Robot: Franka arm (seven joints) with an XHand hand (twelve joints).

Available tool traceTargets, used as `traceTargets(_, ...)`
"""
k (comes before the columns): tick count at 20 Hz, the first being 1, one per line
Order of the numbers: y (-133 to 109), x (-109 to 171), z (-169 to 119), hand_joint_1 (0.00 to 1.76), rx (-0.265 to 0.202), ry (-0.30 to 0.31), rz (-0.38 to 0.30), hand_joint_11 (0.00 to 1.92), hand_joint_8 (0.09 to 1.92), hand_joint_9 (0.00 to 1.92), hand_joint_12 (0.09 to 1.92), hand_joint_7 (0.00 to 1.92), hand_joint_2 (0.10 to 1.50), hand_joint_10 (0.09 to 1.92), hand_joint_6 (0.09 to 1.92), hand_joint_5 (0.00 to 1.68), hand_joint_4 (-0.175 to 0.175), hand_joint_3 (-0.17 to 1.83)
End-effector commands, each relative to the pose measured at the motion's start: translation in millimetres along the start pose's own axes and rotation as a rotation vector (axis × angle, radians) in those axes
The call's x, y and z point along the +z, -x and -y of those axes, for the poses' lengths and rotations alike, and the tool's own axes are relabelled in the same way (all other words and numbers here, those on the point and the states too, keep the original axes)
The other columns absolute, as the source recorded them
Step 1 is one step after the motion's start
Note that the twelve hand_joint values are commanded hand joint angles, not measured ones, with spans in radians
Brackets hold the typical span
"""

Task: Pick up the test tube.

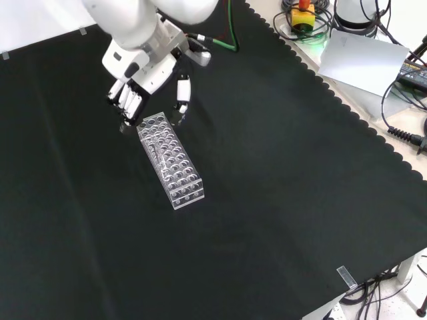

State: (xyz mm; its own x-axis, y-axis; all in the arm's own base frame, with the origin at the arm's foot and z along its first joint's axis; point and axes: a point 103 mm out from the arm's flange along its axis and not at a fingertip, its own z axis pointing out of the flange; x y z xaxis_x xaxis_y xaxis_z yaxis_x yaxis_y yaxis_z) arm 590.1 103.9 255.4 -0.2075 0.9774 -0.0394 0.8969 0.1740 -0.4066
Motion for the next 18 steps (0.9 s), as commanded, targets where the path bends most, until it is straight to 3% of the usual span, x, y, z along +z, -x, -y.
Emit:
traceTargets(1, 12.4, 25.1, -16.9, 0.76, 0.035, -0.079, 0.070, 0.13, 0.92, 0.46, 1.53, 0.54, 0.81, 0.88, 0.09, 0.43, -0.130, 0.47)
traceTargets(10, 24.2, 33.7, -22.4, 0.76, 0.057, -0.096, 0.068, 0.13, 0.93, 0.48, 1.53, 0.60, 0.80, 0.87, 0.12, 0.47, -0.131, 0.49)
traceTargets(11, 8.5, 28.1, -27.2, 0.76, 0.063, -0.103, 0.091, 0.13, 0.92, 0.49, 1.53, 0.62, 0.80, 0.87, 0.13, 0.47, -0.131, 0.49)
traceTargets(13, 1.3, 26.0, -29.7, 0.76, 0.065, -0.101, 0.084, 0.14, 0.92, 0.51, 1.52, 0.66, 0.80, 0.86, 0.15, 0.49, -0.131, 0.50)
traceTargets(15, 5.6, 28.8, -28.1, 0.77, 0.059, -0.087, 0.067, 0.15, 0.90, 0.55, 1.52, 0.72, 0.79, 0.83, 0.22, 0.51, -0.131, 0.51)
traceTargets(18, 15.2, 36.9, -27.9, 0.78, 0.050, -0.076, 0.055, 0.19, 0.86, 0.64, 1.49, 0.82, 0.77, 0.78, 0.46, 0.52, -0.127, 0.54)
